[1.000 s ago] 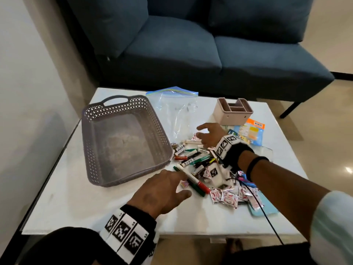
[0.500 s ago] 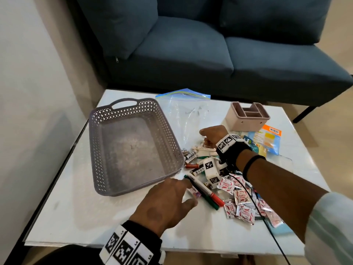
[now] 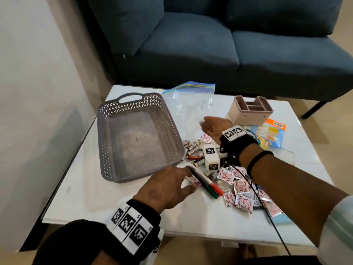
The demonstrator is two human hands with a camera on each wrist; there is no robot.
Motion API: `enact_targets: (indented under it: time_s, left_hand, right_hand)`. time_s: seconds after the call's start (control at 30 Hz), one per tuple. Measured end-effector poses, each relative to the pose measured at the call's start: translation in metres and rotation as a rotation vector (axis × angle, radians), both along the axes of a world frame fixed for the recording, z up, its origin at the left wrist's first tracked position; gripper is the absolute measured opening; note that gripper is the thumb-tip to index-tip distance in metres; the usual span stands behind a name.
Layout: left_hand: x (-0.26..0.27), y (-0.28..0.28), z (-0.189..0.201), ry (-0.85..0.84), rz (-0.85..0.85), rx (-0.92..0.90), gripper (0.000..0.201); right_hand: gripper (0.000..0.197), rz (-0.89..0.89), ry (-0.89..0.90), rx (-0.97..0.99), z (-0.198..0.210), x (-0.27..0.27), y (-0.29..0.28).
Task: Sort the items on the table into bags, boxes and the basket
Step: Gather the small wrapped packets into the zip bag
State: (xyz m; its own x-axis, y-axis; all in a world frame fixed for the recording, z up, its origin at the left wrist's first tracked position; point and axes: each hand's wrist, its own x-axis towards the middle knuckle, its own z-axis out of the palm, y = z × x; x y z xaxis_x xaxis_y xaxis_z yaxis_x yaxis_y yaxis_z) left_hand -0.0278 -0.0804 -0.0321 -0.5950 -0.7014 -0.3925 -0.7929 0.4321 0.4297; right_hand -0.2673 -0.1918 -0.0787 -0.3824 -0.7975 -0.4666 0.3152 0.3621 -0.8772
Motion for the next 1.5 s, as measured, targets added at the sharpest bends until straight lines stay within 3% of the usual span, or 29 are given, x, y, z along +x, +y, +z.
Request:
enact_targets:
  time_s: [0.2,0.3,0.43,0.6,0.67,0.77,0.83,0.93,1.03,1.13,1.23,1.37,1.5]
  left_hand:
    - [0.008,0.004,0.001,0.018,0.045,0.086,0.042]
    - [0.010,0.003,0.013,-0.080,0.005,0.047,0.047]
    - [0.008,0.013,0.063,-0.262,-0.143,-0.060,0.052]
    - [0.005,0.021,0.147,-0.564,-0.278,-0.054,0.054]
    - [-0.003,0.007,0.168,-0.636,-0.247,0.006,0.056]
    - [-0.030,-0.022,0.178,-0.616,-0.067,0.177,0.052]
    - [-0.055,-0.045,0.177,-0.536,0.102,0.267,0.052]
    - [-0.088,-0.081,0.181,-0.245,0.350,0.383,0.078]
    - [-0.108,-0.101,0.183,0.029,0.537,0.382,0.103]
    - [-0.115,-0.104,0.173,0.116,0.622,0.356,0.113]
    - [-0.113,-0.102,0.149,0.039,0.529,0.267,0.110]
    - [-0.105,-0.080,0.125,-0.036,0.269,0.065,0.095]
    - [-0.088,-0.049,0.120,-0.065,-0.016,-0.219,0.023]
  right_hand:
    - [0.030,-0.129,-0.036,-0.196,0.035,0.016,0.026]
    - [0.030,-0.140,-0.066,-0.268,0.052,0.010,0.059]
    - [0.032,-0.181,-0.075,-0.339,0.074,-0.002,0.109]
    - [0.035,-0.172,-0.159,-0.441,0.084,-0.006,0.181]
    - [0.033,-0.153,-0.212,-0.483,0.078,-0.004,0.205]
    - [0.027,-0.163,-0.248,-0.501,0.054,-0.001,0.226]
    - [0.027,-0.164,-0.166,-0.497,0.036,-0.004,0.229]
    - [0.036,-0.123,0.091,-0.491,0.026,-0.004,0.230]
    - [0.044,-0.038,0.457,-0.533,0.029,0.006,0.231]
    - [0.040,-0.022,0.717,-0.673,0.030,0.023,0.227]
    - [0.034,0.061,0.891,-0.841,0.034,0.041,0.219]
    - [0.028,0.201,0.988,-0.822,0.040,0.060,0.220]
    - [0.037,0.389,1.080,-0.767,0.048,0.078,0.225]
